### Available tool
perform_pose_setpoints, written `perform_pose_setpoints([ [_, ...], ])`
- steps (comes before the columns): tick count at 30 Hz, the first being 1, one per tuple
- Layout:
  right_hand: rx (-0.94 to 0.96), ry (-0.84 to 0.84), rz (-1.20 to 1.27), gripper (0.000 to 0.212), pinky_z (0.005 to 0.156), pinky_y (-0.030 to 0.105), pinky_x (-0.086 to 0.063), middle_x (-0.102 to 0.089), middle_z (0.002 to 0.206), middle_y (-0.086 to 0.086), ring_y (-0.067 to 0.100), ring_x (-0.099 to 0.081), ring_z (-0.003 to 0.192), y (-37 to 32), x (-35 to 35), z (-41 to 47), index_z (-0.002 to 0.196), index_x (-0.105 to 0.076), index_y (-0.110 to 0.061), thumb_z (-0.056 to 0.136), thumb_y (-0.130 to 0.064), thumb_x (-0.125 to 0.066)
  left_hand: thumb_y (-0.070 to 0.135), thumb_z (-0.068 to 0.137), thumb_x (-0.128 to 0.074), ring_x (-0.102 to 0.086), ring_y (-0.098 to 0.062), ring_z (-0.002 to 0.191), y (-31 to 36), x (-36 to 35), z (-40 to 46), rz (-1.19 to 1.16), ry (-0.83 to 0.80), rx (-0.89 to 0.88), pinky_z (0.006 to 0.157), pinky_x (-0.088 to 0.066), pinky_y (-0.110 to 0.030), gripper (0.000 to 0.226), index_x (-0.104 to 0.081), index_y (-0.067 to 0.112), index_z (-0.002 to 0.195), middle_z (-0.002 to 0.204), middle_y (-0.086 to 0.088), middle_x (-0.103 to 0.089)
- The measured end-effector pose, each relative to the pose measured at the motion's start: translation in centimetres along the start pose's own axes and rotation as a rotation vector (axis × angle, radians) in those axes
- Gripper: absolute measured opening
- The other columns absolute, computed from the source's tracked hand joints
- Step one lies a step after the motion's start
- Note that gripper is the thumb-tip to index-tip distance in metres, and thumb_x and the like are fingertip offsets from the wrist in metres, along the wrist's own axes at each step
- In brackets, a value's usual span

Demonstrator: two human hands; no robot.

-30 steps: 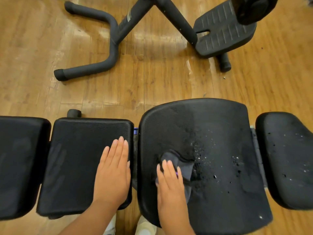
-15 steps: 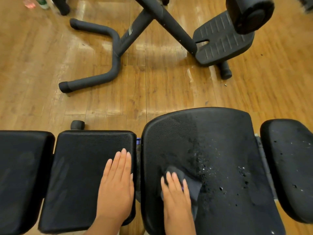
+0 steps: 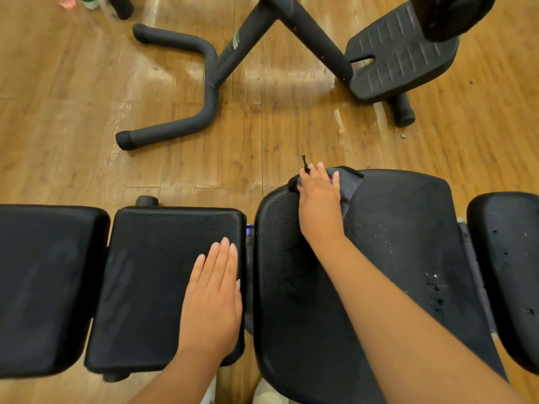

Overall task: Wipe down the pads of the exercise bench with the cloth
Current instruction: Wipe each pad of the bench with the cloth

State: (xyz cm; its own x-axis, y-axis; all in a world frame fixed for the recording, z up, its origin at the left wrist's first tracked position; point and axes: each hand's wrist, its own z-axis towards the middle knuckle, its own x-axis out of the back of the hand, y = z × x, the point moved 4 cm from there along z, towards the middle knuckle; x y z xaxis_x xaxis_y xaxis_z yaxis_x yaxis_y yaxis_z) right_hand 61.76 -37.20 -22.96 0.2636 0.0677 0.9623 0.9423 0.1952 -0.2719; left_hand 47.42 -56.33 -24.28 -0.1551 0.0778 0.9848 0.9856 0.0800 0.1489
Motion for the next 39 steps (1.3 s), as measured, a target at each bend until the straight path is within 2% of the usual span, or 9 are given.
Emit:
perform_pose_setpoints([
  [4, 0.04, -0.016, -0.003, 0.048, 0.114, 0.038, 0.004, -0.024, 0.152, 0.011, 0.022, -0.01, 0.143, 0.4, -0.3, -2.8, 0.141, -0.033, -0.007, 0.095, -0.003, -0.043, 0.026, 0.096, -0.025, -0.028, -0.026, 0.141, 0.2, 0.2, 0.0, 0.0, 0.004, 0.005, 0.114, -0.018, -0.042, 0.054, -0.027, 0.003, 0.145, 0.151, -0.014, -0.032],
  [10, 0.192, -0.097, -0.08, 0.069, 0.109, 0.048, -0.026, -0.057, 0.127, 0.017, 0.032, -0.047, 0.124, 1.0, -1.1, -15.7, 0.122, -0.057, -0.001, 0.058, -0.007, -0.083, 0.026, 0.095, -0.024, -0.032, -0.03, 0.138, 0.4, 0.4, 0.0, 0.091, -0.008, -0.011, 0.113, -0.015, -0.042, 0.055, -0.028, -0.001, 0.143, 0.149, -0.018, -0.034],
  [12, 0.241, -0.123, -0.045, 0.06, 0.108, 0.044, -0.016, -0.047, 0.136, 0.016, 0.029, -0.026, 0.137, 1.5, -1.8, -21.1, 0.127, -0.05, -0.004, 0.071, -0.011, -0.07, 0.026, 0.095, -0.024, -0.034, -0.031, 0.137, 0.4, 0.3, 0.0, 0.1, -0.019, -0.014, 0.111, -0.018, -0.043, 0.056, -0.032, -0.003, 0.142, 0.148, -0.019, -0.035],
  [14, 0.289, -0.126, -0.034, 0.035, 0.111, 0.043, -0.01, -0.024, 0.15, 0.012, 0.022, 0.0, 0.143, 2.2, -2.1, -25.7, 0.128, -0.042, -0.008, 0.095, -0.016, -0.031, 0.026, 0.094, -0.024, -0.035, -0.033, 0.136, 0.5, 0.4, 0.0, 0.106, -0.017, -0.016, 0.111, -0.019, -0.043, 0.056, -0.033, -0.004, 0.141, 0.147, -0.021, -0.036],
  [16, 0.278, -0.154, -0.016, 0.042, 0.11, 0.042, -0.011, -0.01, 0.155, 0.007, 0.019, 0.003, 0.143, 2.7, -2.3, -28.6, 0.124, -0.042, -0.009, 0.1, -0.019, -0.008, 0.026, 0.094, -0.025, -0.035, -0.033, 0.136, 0.7, 0.5, 0.0, 0.117, -0.019, -0.013, 0.112, -0.021, -0.043, 0.056, -0.033, -0.005, 0.141, 0.147, -0.022, -0.035],
  [21, 0.207, -0.092, -0.051, 0.043, 0.109, 0.042, -0.011, -0.026, 0.148, 0.005, 0.019, 0.001, 0.143, 2.4, -1.7, -30.0, 0.12, -0.046, -0.013, 0.101, -0.018, -0.008, 0.028, 0.095, -0.025, -0.048, -0.035, 0.126, 2.7, 1.6, 0.1, 0.072, 0.019, 0.007, 0.102, -0.04, -0.045, 0.056, -0.042, -0.006, 0.136, 0.141, -0.023, -0.044],
  [27, 0.206, -0.002, -0.105, 0.041, 0.111, 0.04, -0.01, -0.024, 0.151, 0.002, 0.016, 0.0, 0.143, 2.2, -1.2, -29.6, 0.118, -0.047, -0.016, 0.101, -0.02, -0.009, 0.033, 0.094, -0.023, -0.034, -0.029, 0.138, 7.7, -0.3, 0.8, 0.066, -0.036, -0.069, 0.11, -0.02, -0.043, 0.06, -0.034, -0.001, 0.142, 0.149, -0.018, -0.035],
  [30, 0.197, -0.009, -0.139, 0.042, 0.11, 0.039, -0.011, -0.051, 0.134, 0.004, 0.016, -0.003, 0.143, 2.7, -1.3, -29.7, 0.12, -0.047, -0.016, 0.101, -0.019, -0.01, 0.032, 0.094, -0.023, -0.032, -0.028, 0.139, 7.4, -0.9, 0.7, 0.074, -0.065, -0.111, 0.11, -0.02, -0.045, 0.059, -0.031, 0.002, 0.144, 0.15, -0.015, -0.034],
  [39, 0.254, 0.011, -0.17, 0.039, 0.109, 0.042, -0.013, -0.023, 0.151, 0.001, 0.016, -0.002, 0.143, 3.1, -2.2, -28.0, 0.117, -0.048, -0.02, 0.1, -0.022, -0.012, 0.033, 0.095, -0.025, -0.03, -0.026, 0.139, 5.0, -0.8, 1.0, 0.127, -0.088, -0.309, 0.112, -0.021, -0.044, 0.058, -0.034, 0.002, 0.143, 0.15, -0.015, -0.033],
])
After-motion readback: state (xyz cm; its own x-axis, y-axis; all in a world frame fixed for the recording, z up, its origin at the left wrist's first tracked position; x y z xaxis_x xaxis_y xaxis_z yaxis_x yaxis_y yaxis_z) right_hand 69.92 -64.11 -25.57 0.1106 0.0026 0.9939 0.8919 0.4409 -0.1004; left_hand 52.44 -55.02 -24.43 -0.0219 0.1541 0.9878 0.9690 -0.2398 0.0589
